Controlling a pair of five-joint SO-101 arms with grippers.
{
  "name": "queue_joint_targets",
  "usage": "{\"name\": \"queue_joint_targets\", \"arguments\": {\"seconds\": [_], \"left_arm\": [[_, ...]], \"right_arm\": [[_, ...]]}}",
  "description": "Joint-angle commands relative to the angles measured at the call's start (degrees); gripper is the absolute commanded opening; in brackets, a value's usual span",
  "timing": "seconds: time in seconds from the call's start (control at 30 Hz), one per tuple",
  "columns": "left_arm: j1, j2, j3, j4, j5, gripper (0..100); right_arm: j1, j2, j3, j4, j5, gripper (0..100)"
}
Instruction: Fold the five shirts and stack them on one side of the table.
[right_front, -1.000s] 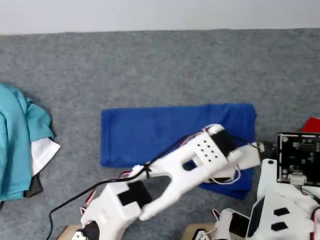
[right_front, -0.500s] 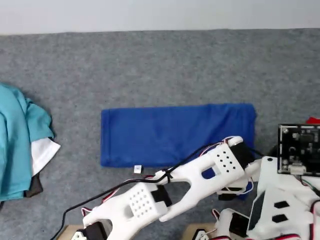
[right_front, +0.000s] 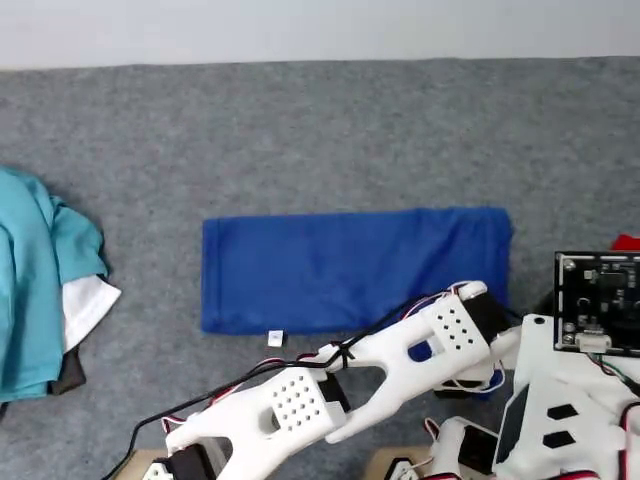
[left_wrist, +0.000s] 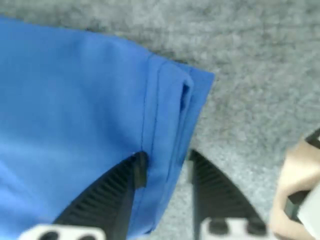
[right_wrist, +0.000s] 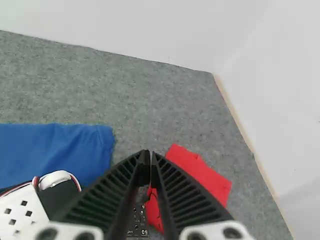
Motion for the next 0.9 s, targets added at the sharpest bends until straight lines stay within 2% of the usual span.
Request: {"name": "queue_joint_targets", "arguments": {"seconds": [0.0, 0.1, 0.3, 0.6, 0.87], "left_arm": [[-0.09, -0.44, -2.42, 1.05, 0.00, 5], [-0.18, -0.44, -5.32, 1.49, 0.00, 0], [-1.49, -0.53, -12.44, 1.49, 0.09, 0], [-10.02, -0.18, -16.22, 1.14, 0.09, 0], [-13.98, -0.09, -17.10, -0.44, 0.09, 0]], "right_arm": [[0.75, -0.04, 0.00, 1.71, -0.26, 1.4], [0.75, -0.04, 0.00, 1.63, -0.26, 1.4], [0.75, -0.04, 0.00, 1.63, -0.26, 1.4], [0.75, -0.04, 0.18, 1.98, -0.26, 1.4], [0.75, -0.04, 0.26, 2.07, -0.26, 1.4]]}}
